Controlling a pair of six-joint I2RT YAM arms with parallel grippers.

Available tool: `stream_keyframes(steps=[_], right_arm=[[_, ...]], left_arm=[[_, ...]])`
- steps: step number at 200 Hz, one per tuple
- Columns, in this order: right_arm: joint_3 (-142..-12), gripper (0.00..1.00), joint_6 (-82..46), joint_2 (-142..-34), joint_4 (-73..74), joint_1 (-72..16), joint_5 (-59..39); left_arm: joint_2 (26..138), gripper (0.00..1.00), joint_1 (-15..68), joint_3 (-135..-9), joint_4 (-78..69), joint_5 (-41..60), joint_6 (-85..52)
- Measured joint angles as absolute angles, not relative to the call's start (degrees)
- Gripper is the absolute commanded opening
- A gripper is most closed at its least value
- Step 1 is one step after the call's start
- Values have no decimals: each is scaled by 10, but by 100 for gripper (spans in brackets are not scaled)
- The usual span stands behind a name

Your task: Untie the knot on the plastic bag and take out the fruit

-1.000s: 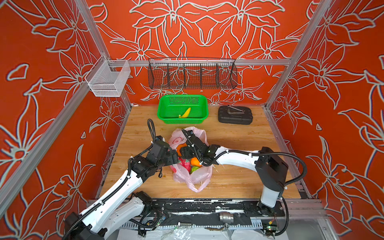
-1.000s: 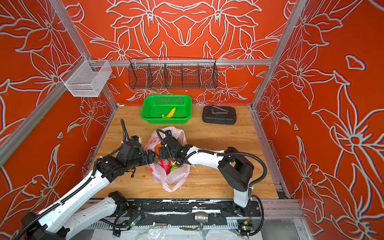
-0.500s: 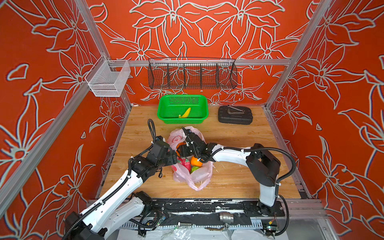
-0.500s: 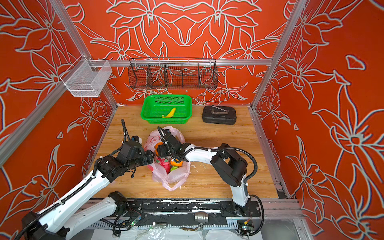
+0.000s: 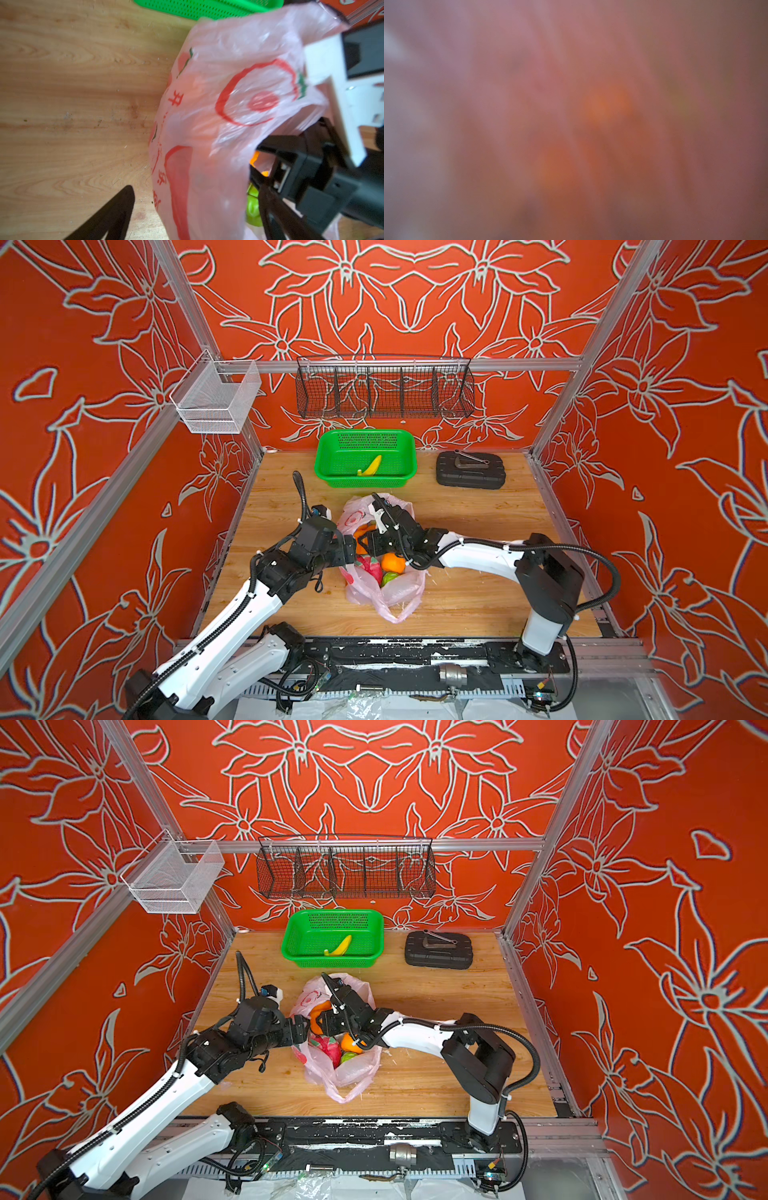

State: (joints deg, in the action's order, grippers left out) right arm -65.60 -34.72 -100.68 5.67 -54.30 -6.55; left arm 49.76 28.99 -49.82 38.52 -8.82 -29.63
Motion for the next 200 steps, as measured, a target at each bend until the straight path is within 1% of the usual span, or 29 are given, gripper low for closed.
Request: stream_keyframes(steps=[34,62,81,95,112,122,159,200], right_arm=[[-632,43,-331,-967,63,-543,-69],[-615,45,-319,-947,68,-543,-79],[-604,44,-314,-937,69,-543,-82],[-599,44,-310,-932,72,-543,-87],[-594,43,-307,-929,80,-543,-96],[-589,43,-306,-925,84,-543,-101],[-554,43,-304,-899,94,-544,-119],[-499,43,-301,-828,97,-547,-134]], left_arm=[[521,95,290,-581,381,-87,-263],[594,95,284,-636,380,-74,-245],[648,94,279,-644,373,-50,-239],[676,89,277,-643,371,-37,-237],[696,70,272,-640,364,-32,-234],[702,65,269,-640,360,-31,-237],[718,64,251,-640,346,-42,-243],[748,64,236,-640,341,-51,-249]])
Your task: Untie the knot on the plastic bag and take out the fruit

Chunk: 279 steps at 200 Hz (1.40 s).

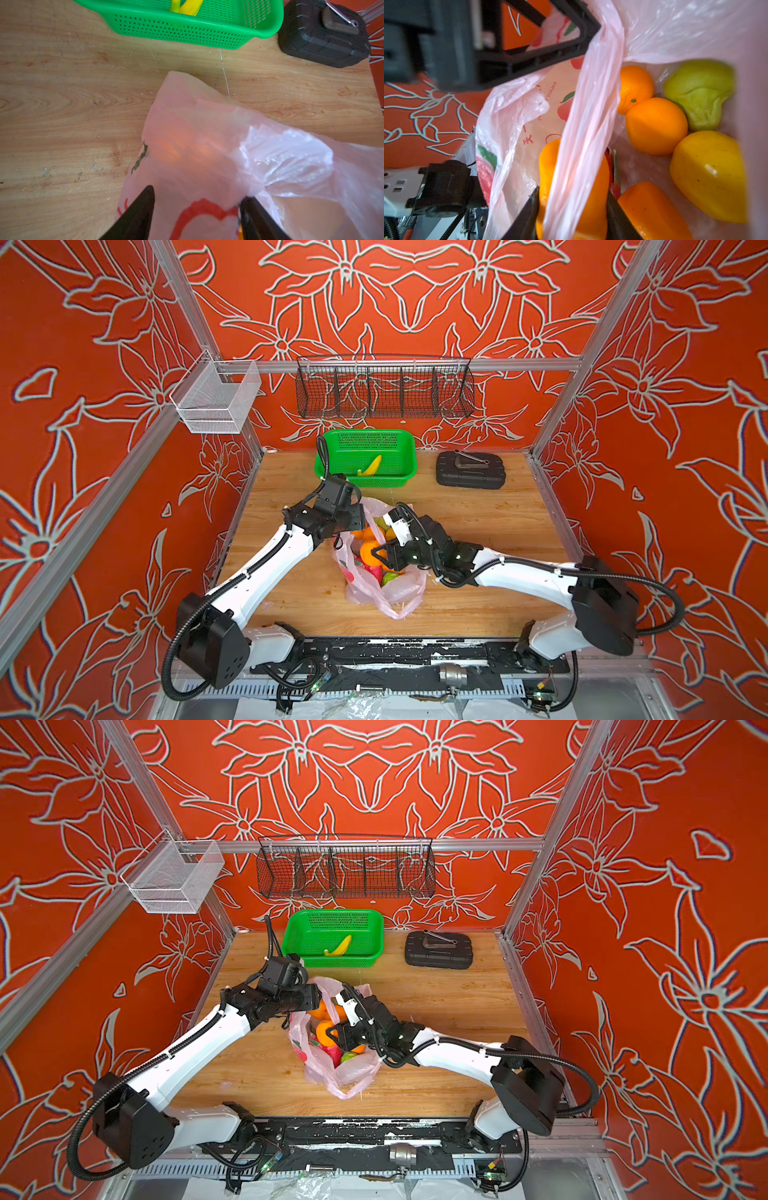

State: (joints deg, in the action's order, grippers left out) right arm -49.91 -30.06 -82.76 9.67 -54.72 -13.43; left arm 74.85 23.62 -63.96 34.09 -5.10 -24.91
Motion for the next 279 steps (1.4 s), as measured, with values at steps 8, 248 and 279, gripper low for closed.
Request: stream_keyframes(steps=[8,248,279], right_arm=[[-491,43,-299,-811,97,-547,-138],[-367,46,-242,-641,-5,-540,-179],[-366,46,-242,-614,-14,-538,-167]], left_arm=[[752,64,235,-639,339,-52,-250],[739,0,156,-581,271,-75,-267],[739,31,152,-581,270,-45,-258]])
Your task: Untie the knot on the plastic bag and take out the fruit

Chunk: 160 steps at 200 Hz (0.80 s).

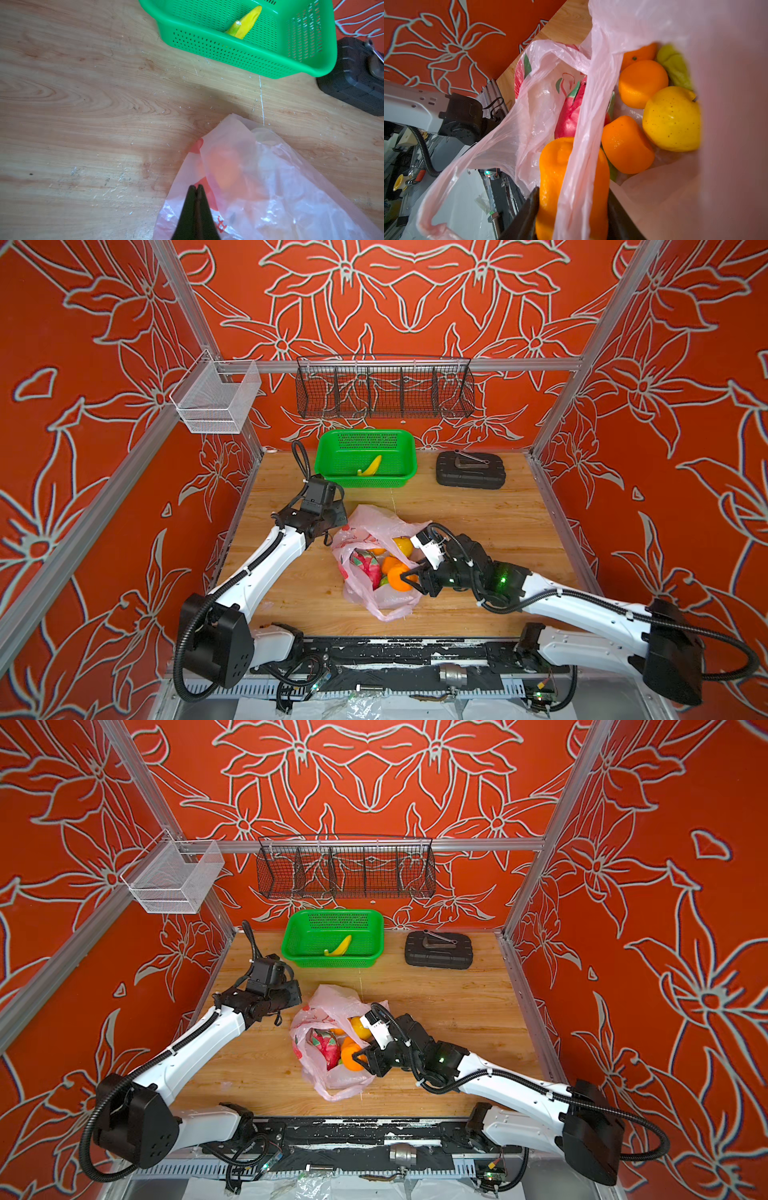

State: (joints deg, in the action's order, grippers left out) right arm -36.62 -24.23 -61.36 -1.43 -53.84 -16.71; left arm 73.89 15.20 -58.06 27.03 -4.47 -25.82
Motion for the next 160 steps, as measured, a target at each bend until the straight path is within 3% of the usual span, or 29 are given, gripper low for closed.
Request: stream_keyframes(steps=[10,23,46,70,133,144,152,153,154,160], right_arm=[[-364,46,-243,-606,-15,-538,-161],[-358,46,-243,-597,-15,-537,-152],[-353,46,-244,-594,-16,-535,-140],[-353,46,-244,-596,-15,-532,-140],[-356,46,-244,-602,-17,-530,-140],[-356,46,-244,-602,-17,-530,-139],[-356,46,-244,-602,-19,-530,-138],[-356,46,-244,-602,-19,-530,-138],[-356,46,-244,-601,-20,-530,-138],[-356,47,-244,-601,-21,-530,-137]], left_arm=[[736,65,152,-579,264,-8,-251],[723,82,151,-566,236,67,-235],[684,92,173,-537,189,189,-176],[666,100,228,-538,164,238,-69],[744,100,279,-562,140,277,195],[767,80,281,-574,152,286,226],[780,51,282,-582,160,289,242],[782,51,282,-582,161,289,243],[783,42,282,-583,162,290,241],[791,16,282,-587,167,290,250]])
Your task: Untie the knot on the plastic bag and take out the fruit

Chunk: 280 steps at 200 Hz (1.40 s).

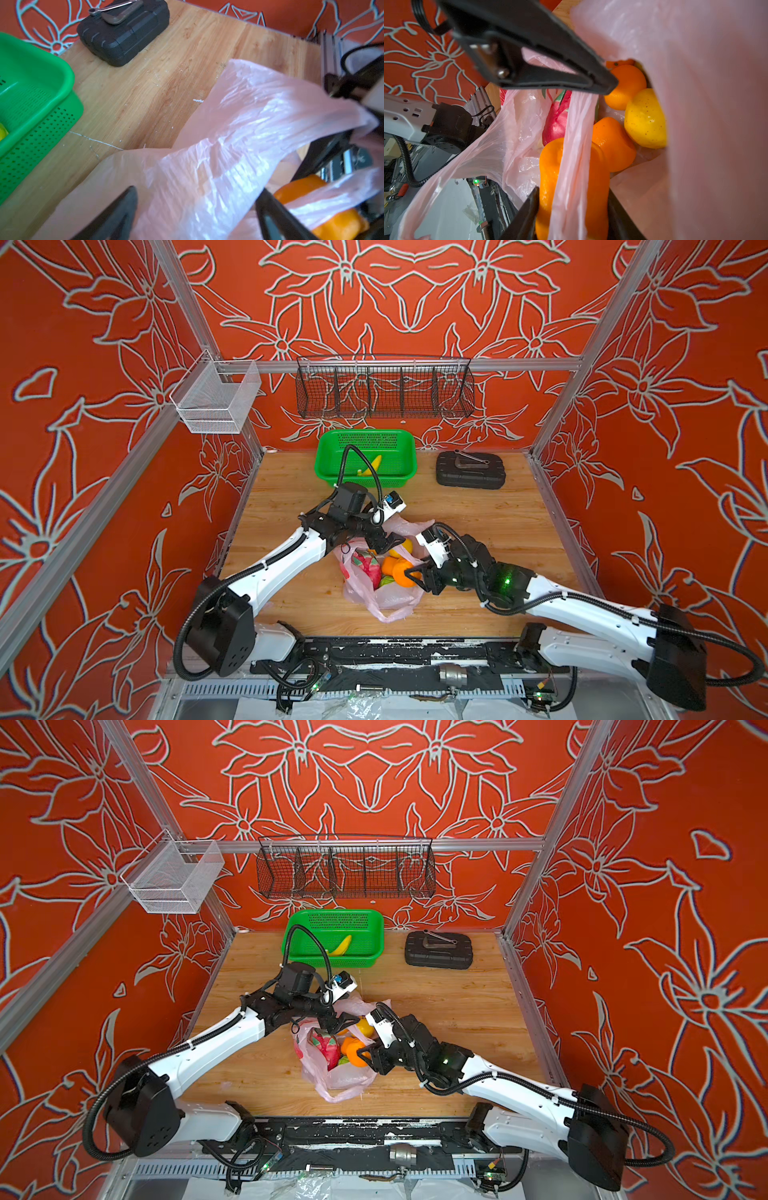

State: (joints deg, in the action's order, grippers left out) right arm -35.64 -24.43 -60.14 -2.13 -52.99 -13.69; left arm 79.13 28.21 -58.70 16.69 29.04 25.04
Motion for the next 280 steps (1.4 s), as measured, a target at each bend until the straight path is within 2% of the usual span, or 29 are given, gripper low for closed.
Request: stream_keyframes(steps=[3,5,32,58,101,150,174,225,280], right_arm=[[-356,47,-244,-601,-22,-530,-136],[-356,47,-244,-601,-23,-530,-135],[-356,48,-244,-600,-24,-530,-128],[-356,49,-246,-600,-21,-529,-124],[-340,49,-256,-577,-32,-530,-117],[-339,47,-269,-557,-40,-529,-113],[-347,46,-279,-548,-42,-527,-91],[-414,46,-293,-561,7,-487,-62],[-535,46,-300,-666,60,-413,-37]], left_arm=[[795,4,282,-588,168,290,252],[797,0,282,-588,169,289,255],[803,0,283,-584,161,240,230],[789,0,278,-584,139,193,152],[778,0,230,-596,129,49,62],[768,0,215,-581,129,13,16],[748,10,214,-550,123,23,2],[683,13,214,-468,114,30,-37],[646,22,219,-386,111,37,-81]])
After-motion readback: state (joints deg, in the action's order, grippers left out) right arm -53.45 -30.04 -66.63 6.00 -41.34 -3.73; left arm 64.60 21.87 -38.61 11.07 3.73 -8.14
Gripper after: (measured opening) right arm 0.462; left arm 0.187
